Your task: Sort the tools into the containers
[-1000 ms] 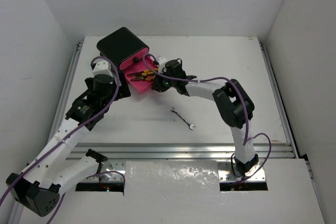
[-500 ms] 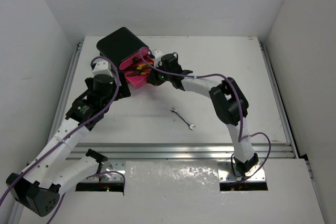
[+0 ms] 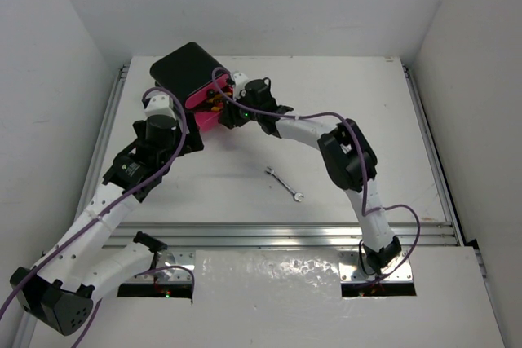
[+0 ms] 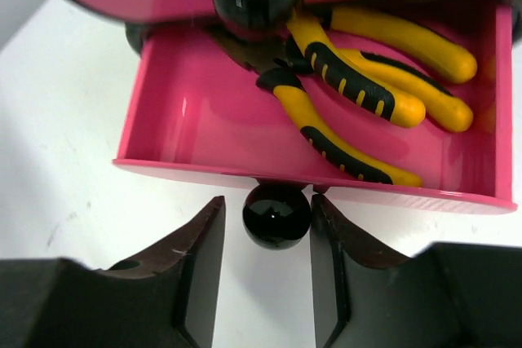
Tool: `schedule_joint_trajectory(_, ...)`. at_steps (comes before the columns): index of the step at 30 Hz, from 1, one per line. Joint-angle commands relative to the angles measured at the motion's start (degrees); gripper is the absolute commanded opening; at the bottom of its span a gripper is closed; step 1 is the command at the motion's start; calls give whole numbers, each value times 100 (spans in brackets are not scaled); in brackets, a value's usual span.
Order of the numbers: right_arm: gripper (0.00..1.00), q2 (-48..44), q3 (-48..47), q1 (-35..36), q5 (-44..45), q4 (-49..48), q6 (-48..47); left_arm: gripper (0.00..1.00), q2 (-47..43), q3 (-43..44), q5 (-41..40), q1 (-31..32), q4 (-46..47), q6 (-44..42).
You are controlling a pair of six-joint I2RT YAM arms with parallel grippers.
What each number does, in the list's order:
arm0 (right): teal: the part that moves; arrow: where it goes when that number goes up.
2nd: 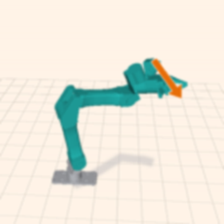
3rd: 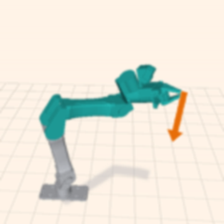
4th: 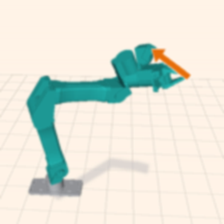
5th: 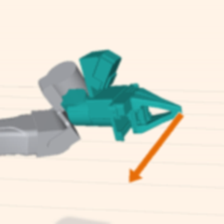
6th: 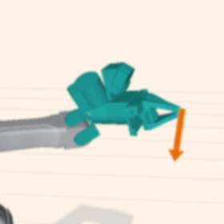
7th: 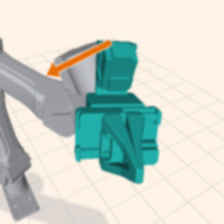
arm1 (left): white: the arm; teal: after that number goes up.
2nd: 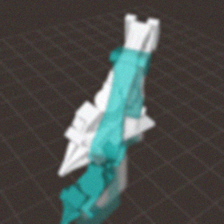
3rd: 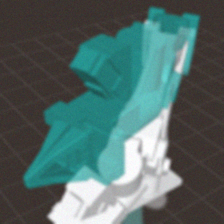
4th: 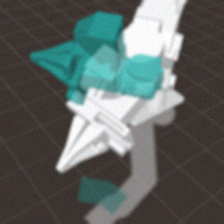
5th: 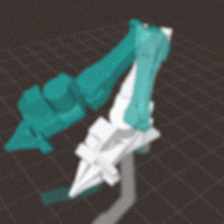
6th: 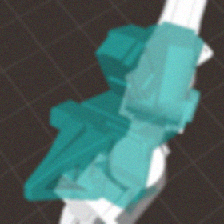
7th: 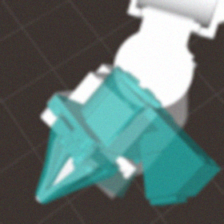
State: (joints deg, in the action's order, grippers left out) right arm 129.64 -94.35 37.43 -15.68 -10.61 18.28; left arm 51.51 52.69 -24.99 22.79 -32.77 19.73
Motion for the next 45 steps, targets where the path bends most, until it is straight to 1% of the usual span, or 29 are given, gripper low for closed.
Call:
schedule_joint_trajectory(1,43,157,-418,54,-119,-652,149,100,-18,-13,47,-73,210,-74)
schedule_joint_trajectory(10,44,614,-840,54,-119,-942,360,100,17,-22,109,-73,219,-83)
schedule_joint_trajectory(17,45,746,-778,54,21,-1505,334,100,44,-30,196,-73,245,-100)
schedule_joint_trajectory(21,44,922,-971,54,65,-1523,351,100,53,-30,223,-73,254,-101)
schedule_joint_trajectory(29,44,1151,-1147,54,232,-1927,474,100,0,-22,276,-125,254,-109)
schedule_joint_trajectory(35,44,1282,-1060,54,372,-2470,624,100,9,-39,363,-134,263,-118)
schedule_joint_trajectory(45,44,1396,-1165,54,566,-2753,747,100,53,-48,443,-134,280,-127)
